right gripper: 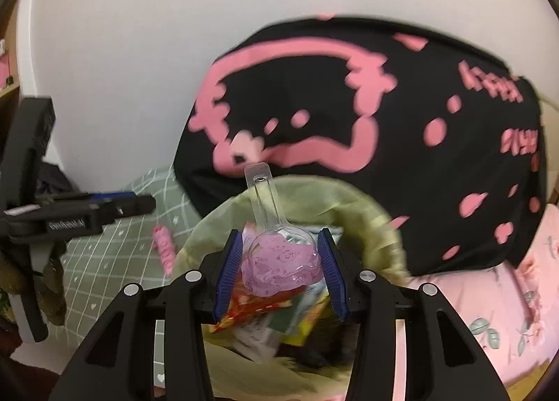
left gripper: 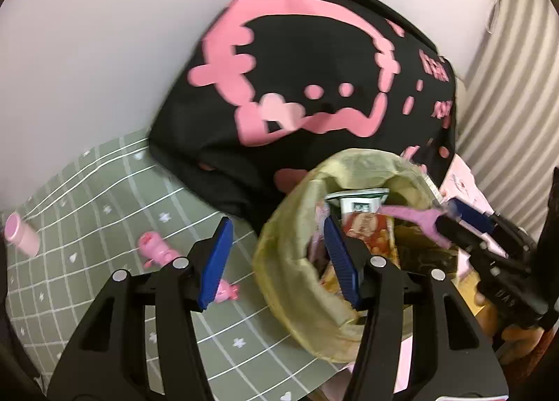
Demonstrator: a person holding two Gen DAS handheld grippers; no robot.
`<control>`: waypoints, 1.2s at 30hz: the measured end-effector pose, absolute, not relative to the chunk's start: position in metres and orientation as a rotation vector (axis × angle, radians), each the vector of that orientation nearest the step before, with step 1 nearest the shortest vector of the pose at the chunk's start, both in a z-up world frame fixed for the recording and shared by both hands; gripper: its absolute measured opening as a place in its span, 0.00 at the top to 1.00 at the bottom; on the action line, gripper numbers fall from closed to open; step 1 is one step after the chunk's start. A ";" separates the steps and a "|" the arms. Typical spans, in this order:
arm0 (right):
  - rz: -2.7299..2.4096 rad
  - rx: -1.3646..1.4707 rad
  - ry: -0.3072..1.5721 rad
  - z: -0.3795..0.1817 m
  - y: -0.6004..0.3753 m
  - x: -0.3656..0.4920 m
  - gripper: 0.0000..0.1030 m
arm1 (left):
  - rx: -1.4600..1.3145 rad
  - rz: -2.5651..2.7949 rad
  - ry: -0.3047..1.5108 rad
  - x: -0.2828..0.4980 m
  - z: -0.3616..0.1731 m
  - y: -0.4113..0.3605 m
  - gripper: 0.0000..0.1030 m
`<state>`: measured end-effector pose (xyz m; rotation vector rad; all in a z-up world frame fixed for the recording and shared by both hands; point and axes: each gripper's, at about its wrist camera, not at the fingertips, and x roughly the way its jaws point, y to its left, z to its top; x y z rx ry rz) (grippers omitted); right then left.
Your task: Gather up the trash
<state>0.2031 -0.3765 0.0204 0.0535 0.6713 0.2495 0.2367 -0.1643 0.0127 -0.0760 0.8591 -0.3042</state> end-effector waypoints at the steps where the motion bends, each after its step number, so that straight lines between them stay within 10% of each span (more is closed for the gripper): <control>1: 0.262 0.053 0.692 0.015 -0.372 0.207 0.59 | -0.073 -0.290 0.859 0.236 0.013 -0.162 0.50; 15: 0.317 0.020 0.912 -0.036 -0.358 0.246 0.59 | -0.091 -0.161 0.870 0.205 0.007 -0.126 0.50; 36: 0.200 0.075 0.714 0.005 -0.323 0.167 0.43 | -0.168 -0.189 0.791 0.124 -0.001 -0.060 0.34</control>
